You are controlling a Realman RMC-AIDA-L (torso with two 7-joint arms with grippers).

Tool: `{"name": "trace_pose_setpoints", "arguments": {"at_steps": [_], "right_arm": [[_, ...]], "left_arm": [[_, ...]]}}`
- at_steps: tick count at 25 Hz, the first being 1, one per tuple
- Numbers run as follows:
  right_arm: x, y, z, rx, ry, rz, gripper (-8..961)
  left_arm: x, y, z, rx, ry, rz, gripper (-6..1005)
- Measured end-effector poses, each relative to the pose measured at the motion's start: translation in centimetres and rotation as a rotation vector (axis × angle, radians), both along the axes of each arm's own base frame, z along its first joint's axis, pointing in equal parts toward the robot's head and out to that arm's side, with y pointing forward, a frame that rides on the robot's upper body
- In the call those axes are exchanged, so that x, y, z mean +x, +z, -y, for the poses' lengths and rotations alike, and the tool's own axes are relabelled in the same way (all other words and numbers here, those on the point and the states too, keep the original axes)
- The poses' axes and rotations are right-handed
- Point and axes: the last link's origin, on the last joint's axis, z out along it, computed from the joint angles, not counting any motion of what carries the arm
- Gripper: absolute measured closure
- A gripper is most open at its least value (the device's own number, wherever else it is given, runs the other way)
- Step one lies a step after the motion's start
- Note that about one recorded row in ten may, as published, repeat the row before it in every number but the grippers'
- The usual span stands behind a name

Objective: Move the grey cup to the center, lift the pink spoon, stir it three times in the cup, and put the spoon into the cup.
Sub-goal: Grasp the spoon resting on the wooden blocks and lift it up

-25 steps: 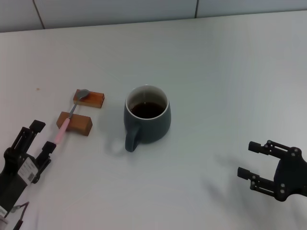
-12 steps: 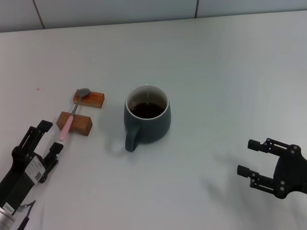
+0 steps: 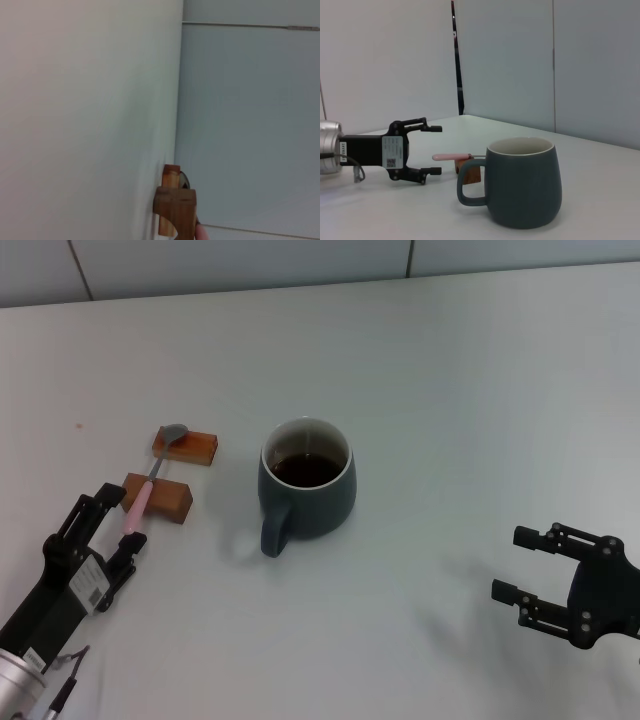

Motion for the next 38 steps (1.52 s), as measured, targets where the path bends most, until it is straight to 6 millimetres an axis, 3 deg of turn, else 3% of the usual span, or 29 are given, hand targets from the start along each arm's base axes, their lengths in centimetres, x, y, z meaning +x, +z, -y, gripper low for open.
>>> {"name": "trace_pose_setpoints", "arguments": {"at_steps": [25, 30, 38], "right_arm": [[-0.4, 0.2, -0.9, -0.023, -0.005, -0.006, 268], [-0.4, 0.3, -1.0, -0.024, -0.004, -0.003, 268], [-0.6, 0.3, -1.4, -0.024, 0.003, -0.002, 268]], "left_arm": [[0.9, -0.6, -2.4, -0.011, 0.001, 0.002, 140], [0.8, -0.7, -2.5, -0.017, 0.012, -0.003, 313], [0.4, -0.7, -2.7, -0.028, 0.037, -0.005, 336]]}}
